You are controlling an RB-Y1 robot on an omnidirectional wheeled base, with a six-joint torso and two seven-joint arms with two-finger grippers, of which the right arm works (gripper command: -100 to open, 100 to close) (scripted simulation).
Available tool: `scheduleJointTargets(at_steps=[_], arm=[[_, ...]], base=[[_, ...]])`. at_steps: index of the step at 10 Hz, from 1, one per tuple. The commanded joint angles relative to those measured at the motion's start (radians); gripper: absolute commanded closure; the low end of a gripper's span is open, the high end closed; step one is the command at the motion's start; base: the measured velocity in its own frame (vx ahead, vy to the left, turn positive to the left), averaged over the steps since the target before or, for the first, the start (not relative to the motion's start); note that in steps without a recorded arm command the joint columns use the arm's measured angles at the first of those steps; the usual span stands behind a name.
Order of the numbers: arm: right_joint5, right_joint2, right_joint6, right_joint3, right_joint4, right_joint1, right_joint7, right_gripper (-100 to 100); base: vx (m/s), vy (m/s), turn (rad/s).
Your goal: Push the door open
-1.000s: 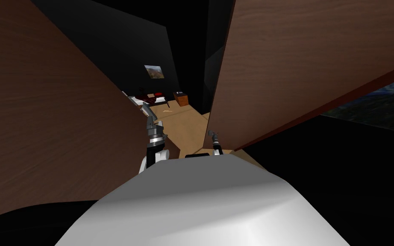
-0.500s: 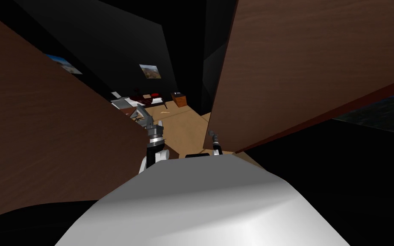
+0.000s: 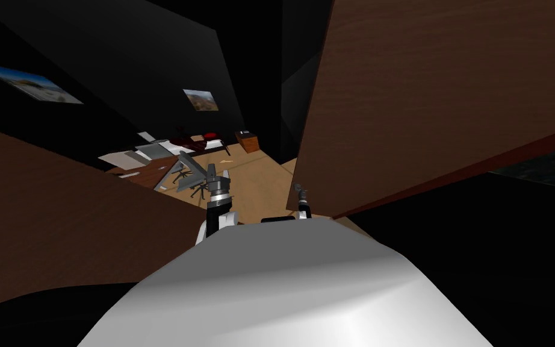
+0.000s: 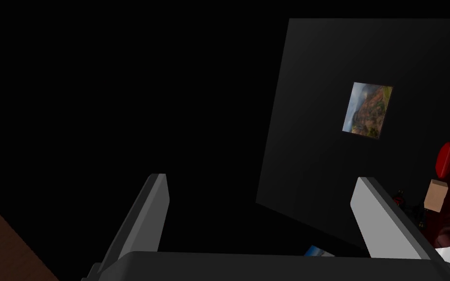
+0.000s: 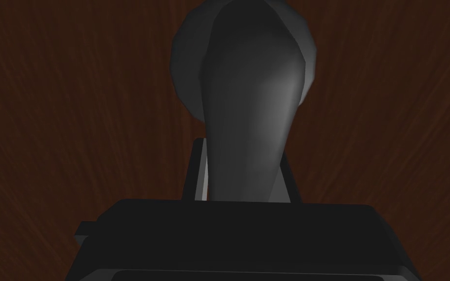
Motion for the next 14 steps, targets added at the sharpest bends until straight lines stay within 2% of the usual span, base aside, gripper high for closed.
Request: scheduleJointTargets(at_steps=[1, 2, 4, 6, 7, 9, 11, 12, 13, 14], arm=[[0.000, 0.000, 0.000, 0.000, 0.000, 0.000, 0.000, 100], [-0.012, -0.024, -0.005, -0.018, -0.005, 0.001, 0.013, 100], [-0.017, -0.030, -0.006, -0.025, -0.006, 0.002, 0.018, 100], [-0.034, -0.037, -0.010, -0.051, -0.012, 0.005, 0.034, 100], [-0.040, -0.034, -0.012, -0.060, -0.014, 0.006, 0.040, 100], [-0.055, -0.016, -0.015, -0.082, -0.018, 0.009, 0.055, 100], [-0.069, 0.019, -0.018, -0.101, -0.022, 0.012, 0.068, 100], [-0.065, 0.011, -0.014, -0.094, -0.017, 0.014, 0.063, 100], [-0.080, -0.013, -0.018, -0.114, -0.022, 0.015, 0.072, 100], [-0.086, -0.020, -0.019, -0.121, -0.024, 0.016, 0.076, 100]], base=[[0.095, 0.016, -0.032], [0.136, 0.041, -0.026], [0.185, 0.043, -0.049], [0.193, -0.002, -0.061], [0.240, 0.036, -0.075], [0.225, 0.061, -0.077], [0.214, 0.021, -0.095], [0.096, -0.001, -0.024], [0.116, 0.017, -0.026], [0.197, 0.046, -0.044]])
